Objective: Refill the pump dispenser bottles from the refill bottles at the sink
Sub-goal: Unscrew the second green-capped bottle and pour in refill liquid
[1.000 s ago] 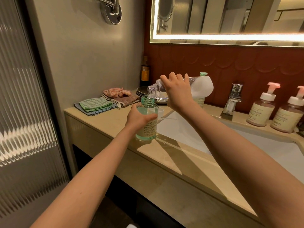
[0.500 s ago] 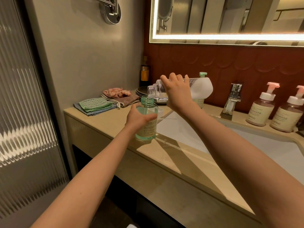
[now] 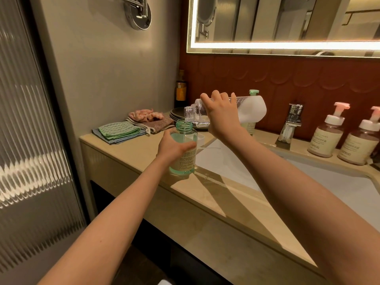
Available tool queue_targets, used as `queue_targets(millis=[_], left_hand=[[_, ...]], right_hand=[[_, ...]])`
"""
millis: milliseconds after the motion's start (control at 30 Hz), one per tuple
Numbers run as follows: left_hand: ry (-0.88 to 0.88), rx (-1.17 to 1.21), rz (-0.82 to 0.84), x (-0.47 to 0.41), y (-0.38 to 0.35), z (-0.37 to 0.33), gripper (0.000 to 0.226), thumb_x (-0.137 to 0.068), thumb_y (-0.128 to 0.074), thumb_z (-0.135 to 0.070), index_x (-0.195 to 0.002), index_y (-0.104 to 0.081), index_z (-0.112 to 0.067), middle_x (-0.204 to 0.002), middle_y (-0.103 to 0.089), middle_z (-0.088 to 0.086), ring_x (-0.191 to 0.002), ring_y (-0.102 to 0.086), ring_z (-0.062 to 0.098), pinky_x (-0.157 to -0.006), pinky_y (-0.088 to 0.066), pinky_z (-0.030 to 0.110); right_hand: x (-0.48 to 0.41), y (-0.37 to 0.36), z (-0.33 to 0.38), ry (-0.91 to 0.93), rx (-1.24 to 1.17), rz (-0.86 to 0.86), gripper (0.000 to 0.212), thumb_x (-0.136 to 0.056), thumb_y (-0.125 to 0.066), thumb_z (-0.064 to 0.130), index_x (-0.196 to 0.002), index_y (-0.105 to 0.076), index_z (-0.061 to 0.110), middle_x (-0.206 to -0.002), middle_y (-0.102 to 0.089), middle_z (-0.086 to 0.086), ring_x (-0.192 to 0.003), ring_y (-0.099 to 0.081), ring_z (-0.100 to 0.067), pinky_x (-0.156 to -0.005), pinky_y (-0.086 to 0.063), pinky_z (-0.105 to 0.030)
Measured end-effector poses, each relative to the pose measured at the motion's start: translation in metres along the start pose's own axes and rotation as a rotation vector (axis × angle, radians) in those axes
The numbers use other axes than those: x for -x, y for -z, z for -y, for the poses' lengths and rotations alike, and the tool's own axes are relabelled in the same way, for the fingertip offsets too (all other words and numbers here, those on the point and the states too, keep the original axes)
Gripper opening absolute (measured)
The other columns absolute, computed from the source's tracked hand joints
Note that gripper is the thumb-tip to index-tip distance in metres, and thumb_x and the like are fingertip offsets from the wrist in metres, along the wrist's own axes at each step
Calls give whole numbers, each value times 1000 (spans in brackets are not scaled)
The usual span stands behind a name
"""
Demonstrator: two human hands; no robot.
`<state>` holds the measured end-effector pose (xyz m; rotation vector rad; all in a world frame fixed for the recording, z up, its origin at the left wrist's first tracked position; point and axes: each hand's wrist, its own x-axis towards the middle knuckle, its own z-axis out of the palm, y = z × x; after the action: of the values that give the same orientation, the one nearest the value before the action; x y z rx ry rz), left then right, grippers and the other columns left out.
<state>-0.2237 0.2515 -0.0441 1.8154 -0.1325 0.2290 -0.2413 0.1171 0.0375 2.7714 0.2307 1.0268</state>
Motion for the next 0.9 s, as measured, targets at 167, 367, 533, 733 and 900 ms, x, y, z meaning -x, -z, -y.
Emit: queue_targets(millis=[167,367,533,733,900], left_hand=[[11,-5,-10,-2,0,1,79,-69,-81,-26,-133,-37,-13,-126,-53,8,-110,-52,22,-88,-44,34],[12,-5,-12,-2,0,1,79,-69,-80,-26,-134,-36,-12,-127,-52,8,-112,-52,23,-90,-44,34],[12,-8,-6,-2,0,1,79,-70,-80,-26,-134,-36,-13,-128,-52,8,-113,-51,23,-89,-43,34],[14,-15,-11,-1,0,0,80,-70,-80,-27,-135,-36,-13,-129,-52,8,-114,-51,23,-90,-43,35],[10,-4,-9,0,-1,0,79,-70,-80,-26,-135,-36,-12,-128,-52,8,-112,-51,22,-85,-41,31]], right_hand=[[0,0,0,0,7,0,62,-77,-59,-3,-131,-35,14,-126,-42,-13,-118,-41,-32,-111,-17,-54],[1,3,0,2,14,4,62,-79,-59,-1,-134,-33,15,-128,-41,-13,-120,-40,-31,-112,-16,-53],[1,5,0,6,18,8,63,-79,-58,-1,-135,-33,14,-129,-41,-13,-121,-39,-31,-112,-16,-53],[2,4,1,1,17,6,64,-79,-60,-2,-135,-34,14,-129,-41,-14,-120,-40,-32,-111,-16,-54],[2,5,1,-3,15,9,63,-80,-58,0,-136,-32,15,-130,-40,-13,-121,-39,-31,-112,-16,-53]])
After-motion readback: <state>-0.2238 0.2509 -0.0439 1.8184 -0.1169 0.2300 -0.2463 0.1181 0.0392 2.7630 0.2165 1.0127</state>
